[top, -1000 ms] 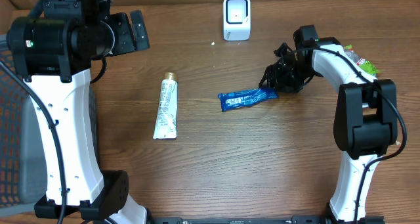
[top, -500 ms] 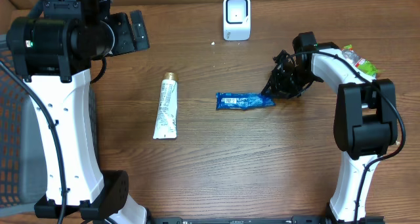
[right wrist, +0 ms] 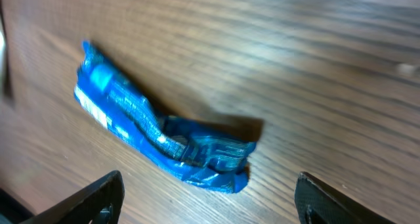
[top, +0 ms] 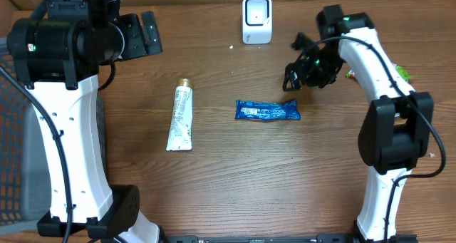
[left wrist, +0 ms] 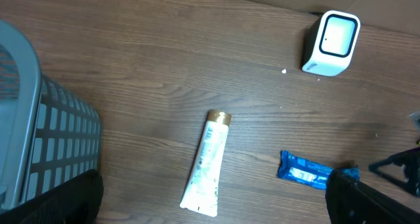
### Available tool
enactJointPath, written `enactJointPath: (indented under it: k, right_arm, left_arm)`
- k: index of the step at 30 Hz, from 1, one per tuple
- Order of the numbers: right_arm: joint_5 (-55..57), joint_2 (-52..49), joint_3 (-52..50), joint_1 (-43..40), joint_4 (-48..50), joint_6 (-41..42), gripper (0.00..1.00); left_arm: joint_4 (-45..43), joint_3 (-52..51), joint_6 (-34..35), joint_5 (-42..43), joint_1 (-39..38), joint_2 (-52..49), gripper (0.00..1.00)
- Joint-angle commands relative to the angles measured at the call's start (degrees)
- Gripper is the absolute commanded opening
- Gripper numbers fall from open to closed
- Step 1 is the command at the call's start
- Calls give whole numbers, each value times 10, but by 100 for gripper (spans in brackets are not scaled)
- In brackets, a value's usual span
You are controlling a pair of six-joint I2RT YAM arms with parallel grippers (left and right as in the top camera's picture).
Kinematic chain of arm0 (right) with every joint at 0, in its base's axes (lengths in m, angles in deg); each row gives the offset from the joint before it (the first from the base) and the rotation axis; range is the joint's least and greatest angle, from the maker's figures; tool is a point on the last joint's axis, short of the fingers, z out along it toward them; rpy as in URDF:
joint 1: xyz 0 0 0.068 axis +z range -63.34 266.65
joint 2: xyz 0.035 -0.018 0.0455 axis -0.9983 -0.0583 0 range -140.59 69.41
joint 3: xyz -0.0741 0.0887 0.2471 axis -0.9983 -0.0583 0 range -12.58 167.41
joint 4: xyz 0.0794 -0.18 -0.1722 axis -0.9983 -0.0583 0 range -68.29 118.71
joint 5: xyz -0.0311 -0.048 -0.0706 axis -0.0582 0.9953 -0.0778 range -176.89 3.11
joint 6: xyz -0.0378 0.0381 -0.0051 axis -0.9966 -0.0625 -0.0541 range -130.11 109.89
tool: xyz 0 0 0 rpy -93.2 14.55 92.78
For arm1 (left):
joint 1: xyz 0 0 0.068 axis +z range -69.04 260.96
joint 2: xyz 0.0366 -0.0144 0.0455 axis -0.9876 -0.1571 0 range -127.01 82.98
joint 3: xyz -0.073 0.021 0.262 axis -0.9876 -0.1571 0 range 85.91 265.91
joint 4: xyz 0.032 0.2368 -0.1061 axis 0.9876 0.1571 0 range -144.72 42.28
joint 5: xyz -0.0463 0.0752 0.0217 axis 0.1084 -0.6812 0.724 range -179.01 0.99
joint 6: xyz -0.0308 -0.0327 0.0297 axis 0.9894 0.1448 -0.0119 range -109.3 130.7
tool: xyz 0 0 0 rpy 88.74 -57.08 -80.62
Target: Scan the item barcode
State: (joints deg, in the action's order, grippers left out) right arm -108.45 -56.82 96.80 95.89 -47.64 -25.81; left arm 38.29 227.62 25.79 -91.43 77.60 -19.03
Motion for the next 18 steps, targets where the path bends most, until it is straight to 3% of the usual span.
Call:
enactJointPath:
  k: [1, 11, 18]
  right_arm:
    - [10, 12, -31, 35, 1, -130, 85]
    - [113, 11, -138, 62, 116, -156, 84]
    - [98, 11, -142, 39, 122, -138, 77]
  left_arm:
    - [-2, -2, 8, -6, 0, 1, 100]
    - [-2, -2, 8, -6, 0, 1, 100]
    - [-2, -2, 8, -6, 0, 1, 100]
